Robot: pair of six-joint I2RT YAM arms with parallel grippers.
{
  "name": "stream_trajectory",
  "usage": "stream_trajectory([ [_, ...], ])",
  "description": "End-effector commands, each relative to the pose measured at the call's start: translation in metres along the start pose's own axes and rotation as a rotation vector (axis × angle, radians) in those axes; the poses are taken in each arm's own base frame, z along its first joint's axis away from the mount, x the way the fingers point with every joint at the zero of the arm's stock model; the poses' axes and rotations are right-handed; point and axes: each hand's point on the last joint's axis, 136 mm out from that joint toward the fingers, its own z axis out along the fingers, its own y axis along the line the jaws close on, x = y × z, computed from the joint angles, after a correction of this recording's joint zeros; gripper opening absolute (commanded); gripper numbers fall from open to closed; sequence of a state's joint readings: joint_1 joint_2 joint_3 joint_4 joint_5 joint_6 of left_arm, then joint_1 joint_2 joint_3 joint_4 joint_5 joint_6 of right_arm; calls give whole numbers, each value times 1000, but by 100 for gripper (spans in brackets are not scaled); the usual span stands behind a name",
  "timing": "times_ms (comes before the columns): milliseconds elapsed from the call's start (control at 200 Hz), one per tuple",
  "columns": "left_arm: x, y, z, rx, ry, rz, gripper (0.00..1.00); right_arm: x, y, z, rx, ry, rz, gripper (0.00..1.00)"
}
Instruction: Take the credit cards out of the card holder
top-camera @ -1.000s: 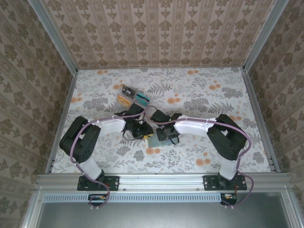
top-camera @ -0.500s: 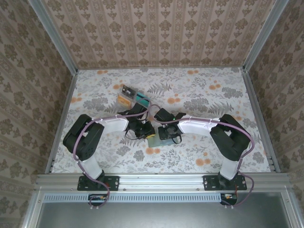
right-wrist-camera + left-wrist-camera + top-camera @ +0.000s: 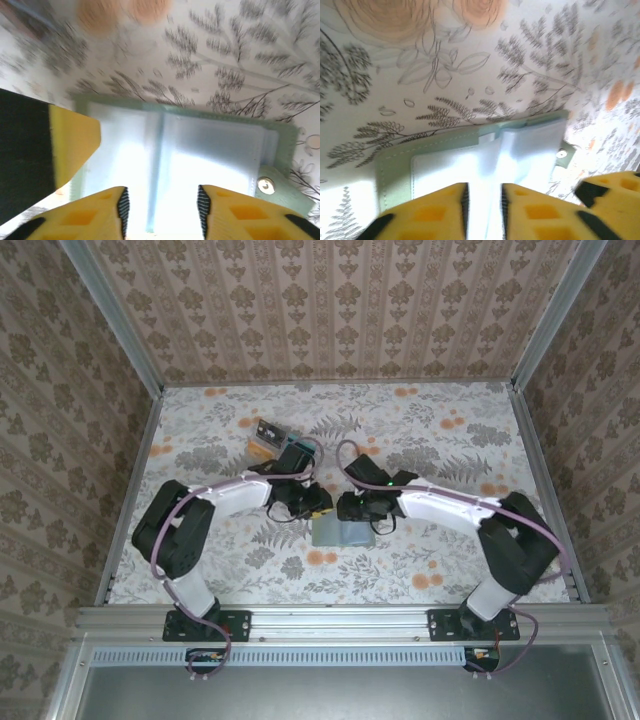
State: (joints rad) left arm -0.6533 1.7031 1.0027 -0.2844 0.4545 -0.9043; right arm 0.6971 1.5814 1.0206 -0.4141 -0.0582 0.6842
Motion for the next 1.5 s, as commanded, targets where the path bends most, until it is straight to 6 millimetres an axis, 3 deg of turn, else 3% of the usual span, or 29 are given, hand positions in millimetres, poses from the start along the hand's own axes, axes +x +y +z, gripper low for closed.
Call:
stream_trajectory([
  [0, -14, -5, -38, -12, -65, 38, 39, -22, 1, -35, -34, -128, 52, 53],
  [95, -26, -3, -63, -18, -116, 51, 46, -39, -16, -55, 18, -211, 55, 63],
  [155, -35, 2, -82, -43, -163, 60, 54, -54, -31, -80, 65, -307, 46, 69],
  [245, -50, 14, -113, -93, -242, 69, 61, -75, -57, -108, 172, -426, 17, 76],
  [330, -74, 37, -149, -152, -353, 54, 67, -92, -80, -134, 271, -529, -2, 82],
  [410, -91, 55, -179, -201, -460, 53, 73, -105, -104, -159, 360, -618, 17, 99],
  [495, -106, 74, -209, -270, -586, 62, 88, -116, -124, -183, 431, -714, 27, 100],
  [535, -112, 86, -225, -332, -654, 61, 99, -121, -134, -193, 467, -757, 39, 100],
  [660, -124, 123, -268, -481, -857, 32, 100, -125, -179, -221, 627, -858, 172, 100],
  [775, -123, 158, -296, -650, -1006, -6, 100, -120, -215, -221, 712, -863, 246, 99],
  [955, -118, 201, -297, -834, -1055, 11, 100, -98, -270, -195, 777, -833, 362, 100],
  [1145, -123, 223, -285, -911, -1063, 75, 100, -74, -303, -158, 852, -759, 348, 100],
  [1315, -137, 223, -251, -833, -1030, 237, 100, -80, -297, -124, 767, -779, 207, 100],
  [1495, -148, 203, -230, -686, -1100, 374, 100, -100, -274, -115, 686, -827, 53, 100],
])
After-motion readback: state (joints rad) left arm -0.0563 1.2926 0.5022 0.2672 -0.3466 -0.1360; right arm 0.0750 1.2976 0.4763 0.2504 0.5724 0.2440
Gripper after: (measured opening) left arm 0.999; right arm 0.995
